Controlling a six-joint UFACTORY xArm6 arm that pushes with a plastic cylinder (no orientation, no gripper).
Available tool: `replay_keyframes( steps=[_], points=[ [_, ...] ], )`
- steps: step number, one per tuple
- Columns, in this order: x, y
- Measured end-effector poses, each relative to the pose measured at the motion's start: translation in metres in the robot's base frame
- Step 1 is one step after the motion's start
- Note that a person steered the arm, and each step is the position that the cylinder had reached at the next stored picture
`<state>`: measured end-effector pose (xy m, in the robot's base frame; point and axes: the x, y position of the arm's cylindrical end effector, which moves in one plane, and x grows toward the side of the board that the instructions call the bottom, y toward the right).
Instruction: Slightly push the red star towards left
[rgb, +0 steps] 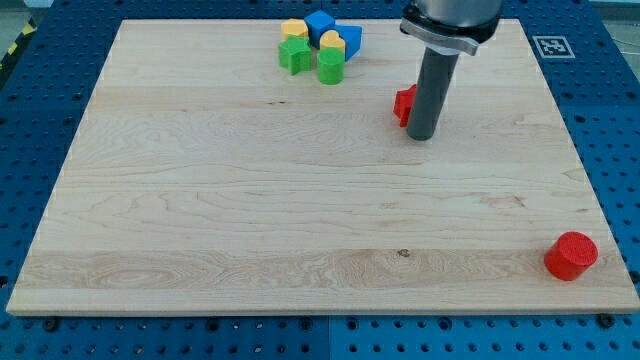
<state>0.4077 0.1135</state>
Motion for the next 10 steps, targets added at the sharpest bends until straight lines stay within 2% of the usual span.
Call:
replay_keyframes(
  steps=[5, 6, 8, 10],
  points=[
    [-0.013, 0.082],
    [-0.038, 0.066],
    [-0.042, 0.000],
    [-0.067, 0.034]
  ],
)
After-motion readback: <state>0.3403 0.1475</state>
